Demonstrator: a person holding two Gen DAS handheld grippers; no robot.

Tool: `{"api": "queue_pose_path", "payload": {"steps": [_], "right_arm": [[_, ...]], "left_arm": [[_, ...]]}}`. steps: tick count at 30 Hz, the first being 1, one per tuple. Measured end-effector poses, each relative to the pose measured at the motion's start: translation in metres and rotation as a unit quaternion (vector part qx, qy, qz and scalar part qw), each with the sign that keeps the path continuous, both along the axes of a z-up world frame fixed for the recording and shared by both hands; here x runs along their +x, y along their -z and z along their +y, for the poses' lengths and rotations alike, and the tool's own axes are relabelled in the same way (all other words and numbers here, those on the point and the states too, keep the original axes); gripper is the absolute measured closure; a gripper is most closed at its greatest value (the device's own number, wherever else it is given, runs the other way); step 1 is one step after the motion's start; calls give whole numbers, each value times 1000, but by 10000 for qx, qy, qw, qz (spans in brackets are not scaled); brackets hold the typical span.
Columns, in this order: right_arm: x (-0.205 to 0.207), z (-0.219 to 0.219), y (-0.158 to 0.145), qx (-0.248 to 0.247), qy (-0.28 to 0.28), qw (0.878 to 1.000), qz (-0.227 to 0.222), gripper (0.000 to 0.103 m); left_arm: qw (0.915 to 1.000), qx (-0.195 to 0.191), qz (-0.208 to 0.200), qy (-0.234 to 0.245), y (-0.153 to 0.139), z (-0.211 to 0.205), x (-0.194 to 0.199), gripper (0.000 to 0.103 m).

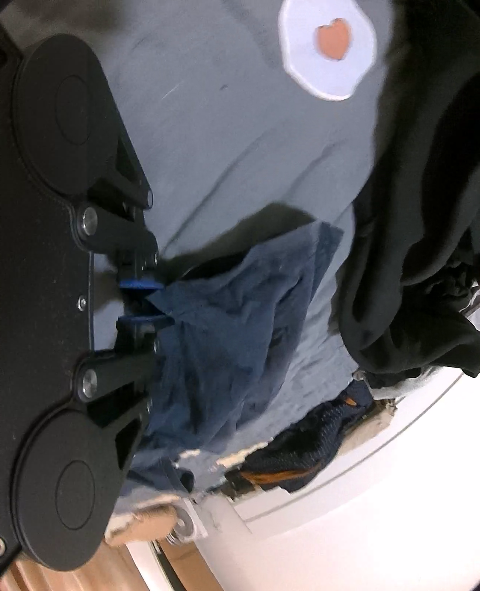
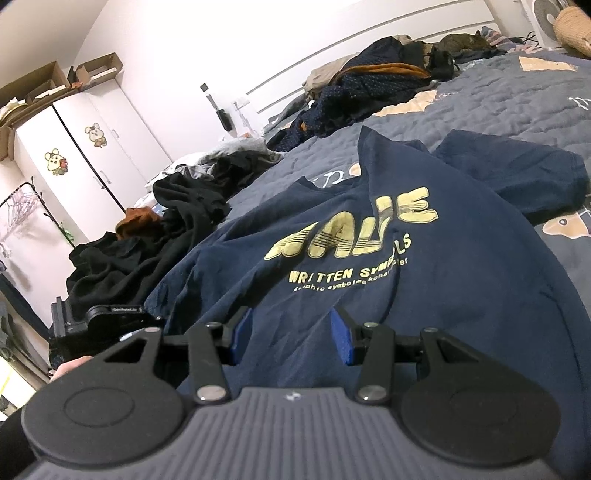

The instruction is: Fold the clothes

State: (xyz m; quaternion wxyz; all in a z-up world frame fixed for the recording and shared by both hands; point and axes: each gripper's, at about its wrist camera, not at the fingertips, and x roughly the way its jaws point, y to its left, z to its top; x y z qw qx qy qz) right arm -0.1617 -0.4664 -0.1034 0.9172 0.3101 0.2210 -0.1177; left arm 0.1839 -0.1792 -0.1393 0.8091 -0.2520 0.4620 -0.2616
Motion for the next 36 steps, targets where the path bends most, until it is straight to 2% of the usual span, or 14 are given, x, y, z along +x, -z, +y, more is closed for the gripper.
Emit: {"api": "queue_pose_path", "payload": {"steps": [6,9,11,12,13,14,16,20,23,26,36], "right_arm": [[-3,-3,-7,47,48,9999,-127,57],[-5,-4,-10,62,81,9997,-201,57],[-7,-5,-12,70,105,9996,-238,57],[-7,-6,-13,82,114,9996,-248,57],[-8,-7,-13,95,123,9995,-258,57],[-9,-7,-14,108,137,9995,-266,57],[-9,-8,-15,119,149,9994,-275,57],[-8,-8,-17,95,102,9994,-315,57],[-7,-6,-18,95,-6,9994,-329,57],[-4,-4,-19,102,-126,9993,-344,57],[0,-2,-13,104,-131,9996,-223,57]], "left_arm": [[9994,-56,-337,-28,-45,41,4,95],[9994,193,-260,136,-55,56,3,95],[9976,544,7,423,-50,56,1,92],[9955,752,114,564,-46,56,-1,89],[9927,990,155,669,-44,56,-5,77],[9909,1132,108,717,-43,56,-9,62],[9891,1265,-156,733,-47,62,-17,49],[9879,1269,-648,605,-62,67,-16,49],[9897,1165,-716,433,-68,65,4,48],[9870,1335,-766,459,-71,53,26,47],[9817,1702,-757,391,-43,24,85,49]]}}
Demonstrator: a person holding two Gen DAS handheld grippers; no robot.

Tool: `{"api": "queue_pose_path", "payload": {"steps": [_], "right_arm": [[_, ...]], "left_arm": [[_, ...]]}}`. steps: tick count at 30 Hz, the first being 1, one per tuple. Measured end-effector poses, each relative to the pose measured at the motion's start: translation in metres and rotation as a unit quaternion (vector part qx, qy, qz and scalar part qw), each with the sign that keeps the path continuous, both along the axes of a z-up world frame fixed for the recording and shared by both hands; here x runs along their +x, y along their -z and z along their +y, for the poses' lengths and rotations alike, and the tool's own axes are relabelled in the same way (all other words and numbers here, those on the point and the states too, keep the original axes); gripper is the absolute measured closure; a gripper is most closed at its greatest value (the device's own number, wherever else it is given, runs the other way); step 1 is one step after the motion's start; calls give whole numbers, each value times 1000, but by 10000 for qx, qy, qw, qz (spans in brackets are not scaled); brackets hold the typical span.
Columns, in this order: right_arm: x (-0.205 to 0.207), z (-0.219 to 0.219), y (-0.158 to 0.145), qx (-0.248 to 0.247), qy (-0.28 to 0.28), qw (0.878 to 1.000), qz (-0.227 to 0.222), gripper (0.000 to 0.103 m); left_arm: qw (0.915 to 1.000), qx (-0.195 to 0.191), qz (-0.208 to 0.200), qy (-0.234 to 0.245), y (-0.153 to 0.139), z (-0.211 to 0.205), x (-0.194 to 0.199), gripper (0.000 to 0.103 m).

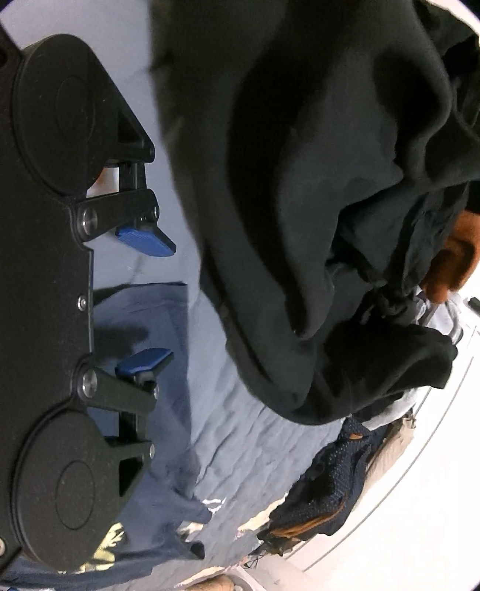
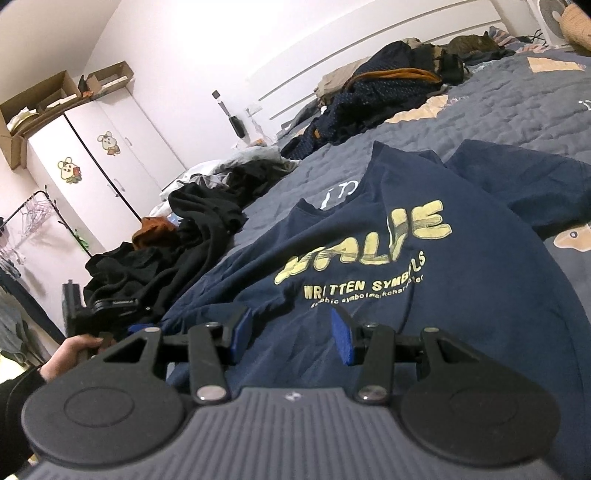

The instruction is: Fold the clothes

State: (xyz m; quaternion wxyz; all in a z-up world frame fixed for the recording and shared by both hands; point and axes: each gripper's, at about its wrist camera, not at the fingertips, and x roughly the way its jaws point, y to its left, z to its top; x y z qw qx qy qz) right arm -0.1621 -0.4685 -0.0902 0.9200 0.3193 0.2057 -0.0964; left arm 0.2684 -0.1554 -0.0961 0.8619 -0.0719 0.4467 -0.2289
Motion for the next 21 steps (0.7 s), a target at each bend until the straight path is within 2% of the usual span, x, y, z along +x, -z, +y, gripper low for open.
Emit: {"api": "queue_pose_path", "payload": {"steps": [3,4,5,6,8,11,14,16,19,21], "right_arm": [[1,1,2,-17,-13,10000,35,57],[1,1,2,-22,-21,10000,47,56],[1,1,3,-21,-25,10000,57,56],[1,1,3,-20,-29,10000,68,56],[2,1,4,-18,-37,10000,89,56],[1,1,5,2,-32,9999,106,56],[0,0,5,4,-11,9999,101,56],[0,-1,5,32,4,10000,85,56],[0,-2,5,38,23,10000,89,56],[1,-2,6,25,27,9999,106,56]], "left_arm": [[9999,136,26,91,10,-11,11,50],[9998,178,36,123,14,-15,14,56],[9996,189,41,219,15,-18,16,78],[9993,210,41,304,14,-22,17,85],[9986,288,-45,431,9,-29,18,88],[9959,306,-673,520,-18,-35,16,90],[9904,24,-1344,321,-59,-31,20,91],[9850,59,-1720,76,-80,-32,27,91],[9849,257,-1698,-202,-89,-35,46,91],[9868,453,-1528,-285,-83,-39,55,87]]}}
